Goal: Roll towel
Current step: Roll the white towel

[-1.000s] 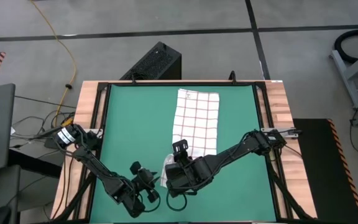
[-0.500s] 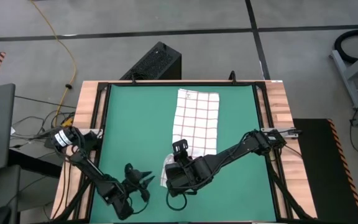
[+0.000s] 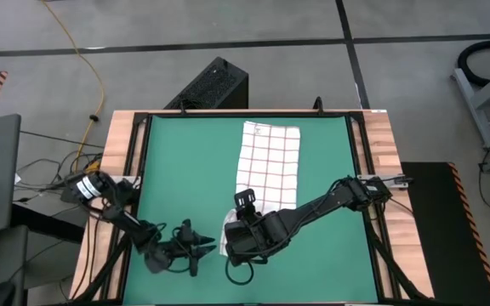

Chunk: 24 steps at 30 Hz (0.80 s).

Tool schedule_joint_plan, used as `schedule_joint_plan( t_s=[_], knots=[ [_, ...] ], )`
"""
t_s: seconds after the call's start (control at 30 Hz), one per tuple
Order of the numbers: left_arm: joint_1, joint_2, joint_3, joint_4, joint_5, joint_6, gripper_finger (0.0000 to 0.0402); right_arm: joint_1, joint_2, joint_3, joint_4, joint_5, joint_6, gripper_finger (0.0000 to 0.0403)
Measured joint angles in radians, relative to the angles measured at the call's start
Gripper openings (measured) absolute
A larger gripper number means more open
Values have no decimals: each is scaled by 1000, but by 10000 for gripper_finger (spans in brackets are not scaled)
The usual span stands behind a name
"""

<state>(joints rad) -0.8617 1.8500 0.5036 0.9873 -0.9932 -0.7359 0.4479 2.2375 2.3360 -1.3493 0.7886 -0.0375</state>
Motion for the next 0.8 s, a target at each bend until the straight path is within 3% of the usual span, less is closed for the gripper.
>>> schedule_joint_plan(
  t_s=[0.27,0.5,0.8],
  knots=[
    [75,0,11,-13,197,90,154,-6,0,0,0,-6,-2,8],
    [91,0,11,-90,160,59,214,-6,0,0,0,-17,-16,8],
    [146,0,11,-99,212,-1,224,-14,0,0,6,-29,-19,8]
  ],
)
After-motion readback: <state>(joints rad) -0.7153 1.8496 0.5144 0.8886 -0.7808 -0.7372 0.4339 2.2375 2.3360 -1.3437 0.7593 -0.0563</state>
